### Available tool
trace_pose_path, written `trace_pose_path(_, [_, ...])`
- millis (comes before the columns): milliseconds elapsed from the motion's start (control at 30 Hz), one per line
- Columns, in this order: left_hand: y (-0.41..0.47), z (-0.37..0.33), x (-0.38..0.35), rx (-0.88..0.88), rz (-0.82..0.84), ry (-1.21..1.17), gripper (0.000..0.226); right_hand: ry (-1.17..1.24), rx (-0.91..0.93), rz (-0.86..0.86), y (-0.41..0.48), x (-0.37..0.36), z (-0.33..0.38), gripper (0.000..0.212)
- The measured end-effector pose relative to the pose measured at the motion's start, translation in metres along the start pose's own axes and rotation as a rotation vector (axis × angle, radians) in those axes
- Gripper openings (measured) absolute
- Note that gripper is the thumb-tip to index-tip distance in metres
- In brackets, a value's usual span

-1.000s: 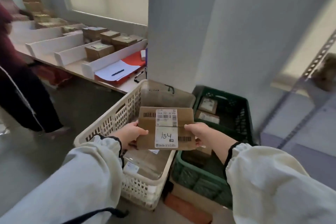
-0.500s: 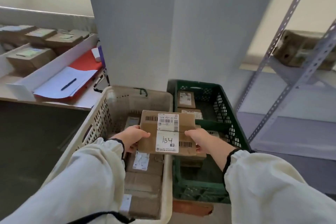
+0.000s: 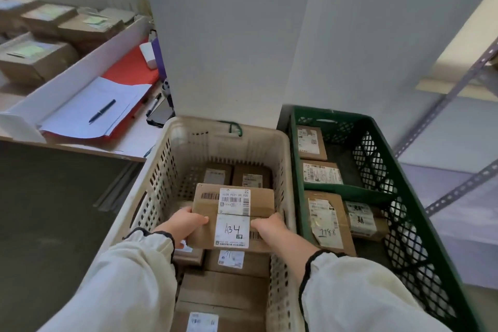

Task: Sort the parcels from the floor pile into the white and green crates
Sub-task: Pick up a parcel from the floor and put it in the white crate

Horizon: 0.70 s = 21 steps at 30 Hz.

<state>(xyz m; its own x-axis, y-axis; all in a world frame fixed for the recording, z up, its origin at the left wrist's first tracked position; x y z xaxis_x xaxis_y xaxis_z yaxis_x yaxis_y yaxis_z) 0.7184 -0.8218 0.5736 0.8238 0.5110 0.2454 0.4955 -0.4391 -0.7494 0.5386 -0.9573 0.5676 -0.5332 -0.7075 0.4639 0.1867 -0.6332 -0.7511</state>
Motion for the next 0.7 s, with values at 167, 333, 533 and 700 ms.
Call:
trace_pose_path(167, [0.054, 0.011, -0.013, 0.023, -0.050, -0.057, 0.039, 0.082, -0.056, -0.031, 0.050, -0.017, 0.003, 0.078])
trace_pose_path(333, [0.100, 0.023, -0.025, 0.041, -0.093, -0.120, 0.045, -0.042, -0.090, -0.117, 0.095, -0.018, 0.003, 0.077])
trace_pose_path(533, [0.114, 0.052, -0.043, 0.053, -0.077, -0.132, 0.037, -0.244, -0.118, -0.169, 0.108, -0.032, -0.018, 0.075])
trace_pose_path(700, [0.128, 0.052, -0.036, 0.026, -0.079, -0.070, 0.034, -0.344, -0.171, -0.165, 0.114, -0.040, -0.024, 0.082])
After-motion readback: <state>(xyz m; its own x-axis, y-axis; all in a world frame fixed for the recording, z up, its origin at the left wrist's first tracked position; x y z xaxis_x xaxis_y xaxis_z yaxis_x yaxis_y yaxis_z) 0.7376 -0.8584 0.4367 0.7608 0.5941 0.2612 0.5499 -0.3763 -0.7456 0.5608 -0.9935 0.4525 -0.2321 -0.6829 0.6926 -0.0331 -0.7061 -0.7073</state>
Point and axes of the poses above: each hand's wrist, its own y-axis towards the middle knuckle, its own x-axis out of the back of the hand, z = x × y, the point moved 9 cm from there along y, towards the middle knuckle, and after that the axes turned 7 degrees about -y, right-handed, at the moved point
